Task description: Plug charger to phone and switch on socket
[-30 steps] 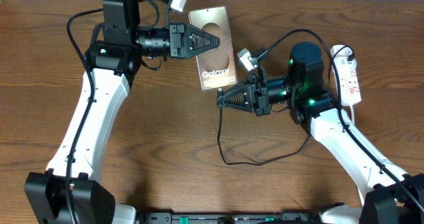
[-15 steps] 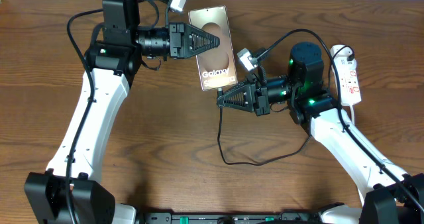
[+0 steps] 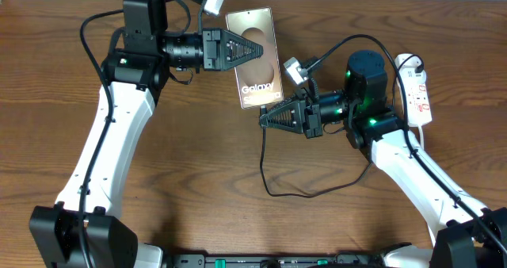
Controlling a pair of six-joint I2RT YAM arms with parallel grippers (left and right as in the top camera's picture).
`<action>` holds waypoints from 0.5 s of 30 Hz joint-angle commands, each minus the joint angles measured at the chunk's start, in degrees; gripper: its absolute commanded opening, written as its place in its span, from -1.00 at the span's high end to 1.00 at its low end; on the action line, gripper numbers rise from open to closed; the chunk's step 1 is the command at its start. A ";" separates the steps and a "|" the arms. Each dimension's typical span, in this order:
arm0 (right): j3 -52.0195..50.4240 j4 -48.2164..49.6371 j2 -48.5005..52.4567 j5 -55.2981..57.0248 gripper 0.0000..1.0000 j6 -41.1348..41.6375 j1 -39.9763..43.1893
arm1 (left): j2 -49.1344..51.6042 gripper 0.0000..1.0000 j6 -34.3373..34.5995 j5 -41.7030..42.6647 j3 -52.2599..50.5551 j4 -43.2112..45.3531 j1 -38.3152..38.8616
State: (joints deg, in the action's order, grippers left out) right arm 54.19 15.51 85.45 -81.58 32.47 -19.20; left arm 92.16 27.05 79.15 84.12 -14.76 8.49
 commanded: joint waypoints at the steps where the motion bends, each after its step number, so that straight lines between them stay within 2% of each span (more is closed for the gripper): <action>1: 0.11 0.15 0.07 0.46 0.98 0.31 0.37 | -0.76 0.85 -0.87 3.39 0.85 0.28 0.33; 15: 0.11 2.27 0.07 1.75 0.98 4.44 0.52 | -0.76 0.86 -1.79 7.06 0.85 0.28 0.33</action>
State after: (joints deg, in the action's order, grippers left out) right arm 54.19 16.73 85.45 -81.62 34.72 -19.20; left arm 92.16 25.98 80.64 84.12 -14.57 8.47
